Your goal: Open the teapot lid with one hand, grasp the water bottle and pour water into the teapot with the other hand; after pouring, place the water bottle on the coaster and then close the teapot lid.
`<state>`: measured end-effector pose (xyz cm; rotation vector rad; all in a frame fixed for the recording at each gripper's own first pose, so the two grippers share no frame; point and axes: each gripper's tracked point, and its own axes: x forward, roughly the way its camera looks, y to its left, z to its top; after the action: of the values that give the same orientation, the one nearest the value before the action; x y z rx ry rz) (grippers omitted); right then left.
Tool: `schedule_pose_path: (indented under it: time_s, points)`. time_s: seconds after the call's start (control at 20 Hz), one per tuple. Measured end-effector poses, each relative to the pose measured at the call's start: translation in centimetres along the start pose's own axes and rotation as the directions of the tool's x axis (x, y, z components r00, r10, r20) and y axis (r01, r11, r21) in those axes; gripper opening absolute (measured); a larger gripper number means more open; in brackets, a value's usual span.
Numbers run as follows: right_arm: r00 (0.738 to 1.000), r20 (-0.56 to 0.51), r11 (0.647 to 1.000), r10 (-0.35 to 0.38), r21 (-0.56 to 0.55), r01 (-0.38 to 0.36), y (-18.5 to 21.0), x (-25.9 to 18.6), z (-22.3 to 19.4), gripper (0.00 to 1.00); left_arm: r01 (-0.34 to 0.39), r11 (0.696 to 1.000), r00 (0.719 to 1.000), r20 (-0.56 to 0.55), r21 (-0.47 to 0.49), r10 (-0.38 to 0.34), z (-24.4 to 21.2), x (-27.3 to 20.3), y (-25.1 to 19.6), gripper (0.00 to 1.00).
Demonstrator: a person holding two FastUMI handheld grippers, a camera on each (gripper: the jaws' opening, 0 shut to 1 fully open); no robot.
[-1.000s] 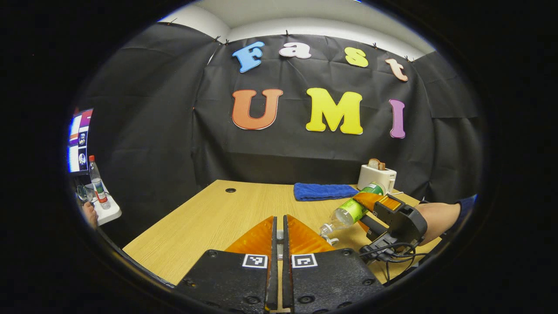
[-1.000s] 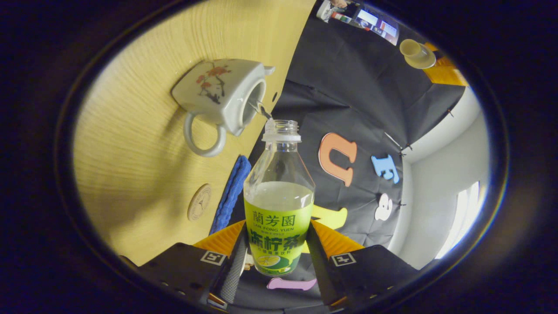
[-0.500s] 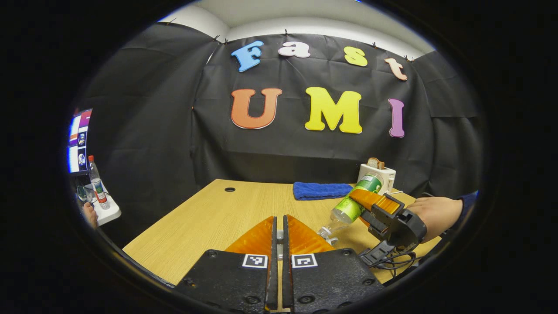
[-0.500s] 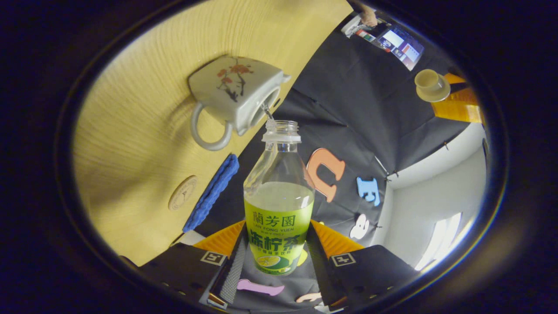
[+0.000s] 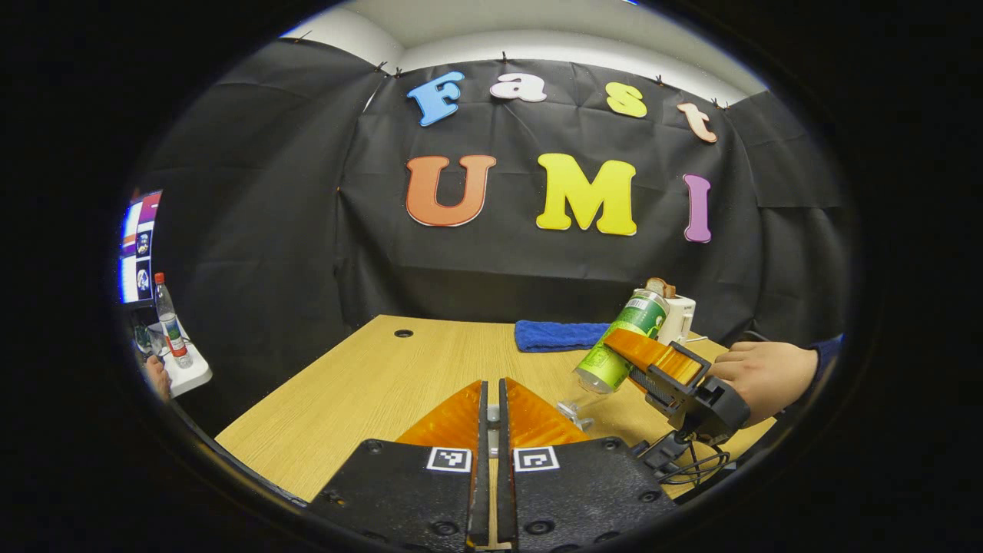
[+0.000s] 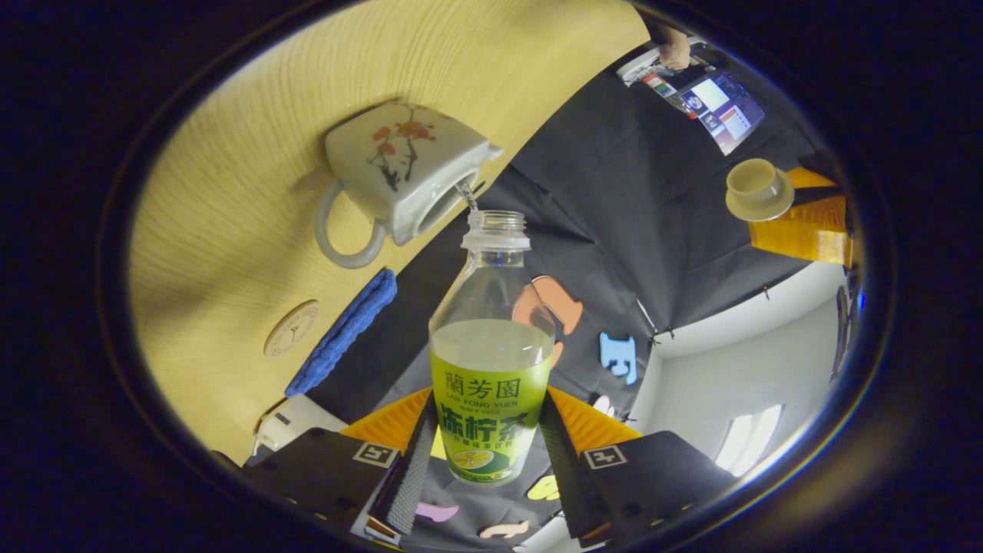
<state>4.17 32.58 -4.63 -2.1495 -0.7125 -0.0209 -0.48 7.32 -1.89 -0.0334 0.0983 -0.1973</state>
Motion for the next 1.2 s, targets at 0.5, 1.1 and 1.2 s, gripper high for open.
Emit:
schedule_pose_path:
  time_s: [0.5, 1.1, 1.2]
  points:
    - [1.0, -0.006, 1.0, -0.024, -0.015, 0.024, -0.3, 0.3, -0.2, 0.72, -0.012, 1.0, 0.999, 0.032, 0.016, 0.012, 0.9, -0.2, -0.1, 0.06]
    - [0.988, 0.019, 0.867, 0.156, 0.476, -0.146, 5.3, -0.8, -0.4, 0.75, -0.065, 0.998, 0.997, 0.034, 0.025, 0.064, 0.4, 1.1, 0.0, 0.06]
    - [0.984, 0.03, 0.792, 0.176, 0.59, -0.159, 5.7, -1.6, -0.6, 0.75, -0.058, 0.998, 0.998, 0.025, 0.025, 0.057, -0.1, 1.4, -0.4, 0.06]
